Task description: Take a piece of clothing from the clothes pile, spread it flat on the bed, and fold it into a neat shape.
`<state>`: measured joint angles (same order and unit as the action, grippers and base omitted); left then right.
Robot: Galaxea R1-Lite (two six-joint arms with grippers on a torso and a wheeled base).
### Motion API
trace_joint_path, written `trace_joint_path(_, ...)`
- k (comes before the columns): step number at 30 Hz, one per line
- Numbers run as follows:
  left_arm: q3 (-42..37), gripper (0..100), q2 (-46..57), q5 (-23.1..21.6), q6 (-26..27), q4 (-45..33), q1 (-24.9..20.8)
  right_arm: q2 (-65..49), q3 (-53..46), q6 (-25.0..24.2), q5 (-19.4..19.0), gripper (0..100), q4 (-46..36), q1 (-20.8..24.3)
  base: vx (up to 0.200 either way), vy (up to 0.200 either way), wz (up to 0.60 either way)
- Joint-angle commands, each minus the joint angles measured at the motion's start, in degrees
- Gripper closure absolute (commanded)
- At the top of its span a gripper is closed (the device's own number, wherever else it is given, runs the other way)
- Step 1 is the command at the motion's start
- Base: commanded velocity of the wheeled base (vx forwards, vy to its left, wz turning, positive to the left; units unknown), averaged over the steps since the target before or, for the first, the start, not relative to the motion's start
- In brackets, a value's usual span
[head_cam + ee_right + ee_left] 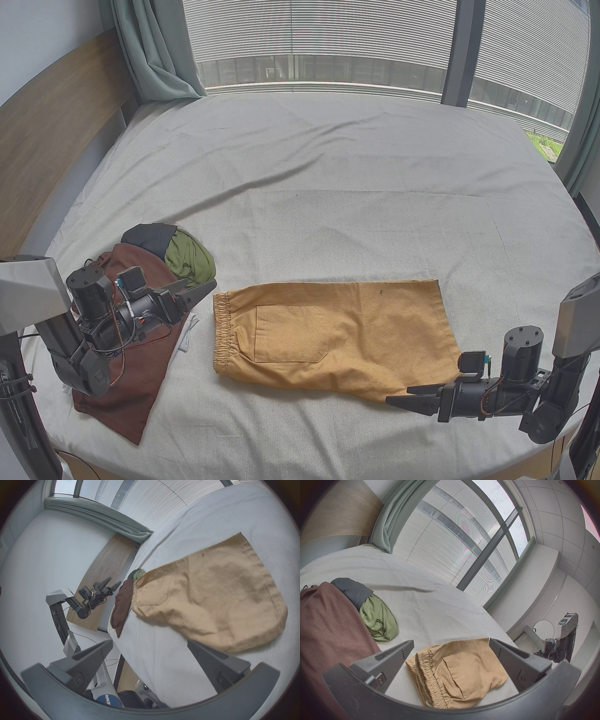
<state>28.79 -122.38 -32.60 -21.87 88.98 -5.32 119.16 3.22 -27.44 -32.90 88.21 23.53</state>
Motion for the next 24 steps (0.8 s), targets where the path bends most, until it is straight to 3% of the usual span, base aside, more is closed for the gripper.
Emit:
trace_joint_path(1,-0.1,0,0.1,0.0,0.0,0.1,0.0,-3.6,1.8,-0.3,-0.1,0,0.0,-0.7,0.0,0.0,0.0)
trace_joint_path(8,-0.1,0,0.1,-0.4,0.0,0.1,0.0,-5.2,6.3,-2.5,-0.1,0,0.0,-1.3,0.0,0.0,0.0)
trace_joint_path(16,-0.8,0,0.2,-1.1,0.0,0.1,0.0,-5.3,9.4,-2.7,-0.4,0,0.0,-5.2,0.0,0.0,0.0)
trace_joint_path(19,-1.6,0,0.0,-2.2,0.6,0.1,0.0,-5.4,9.9,-3.1,-2.6,0,0.0,-7.4,0.0,0.0,0.0)
trace_joint_path(24,-2.3,0,-0.5,-2.5,1.7,0.1,-0.5,-7.0,10.1,-3.2,-2.9,0,0.0,-7.5,0.0,0.0,0.0)
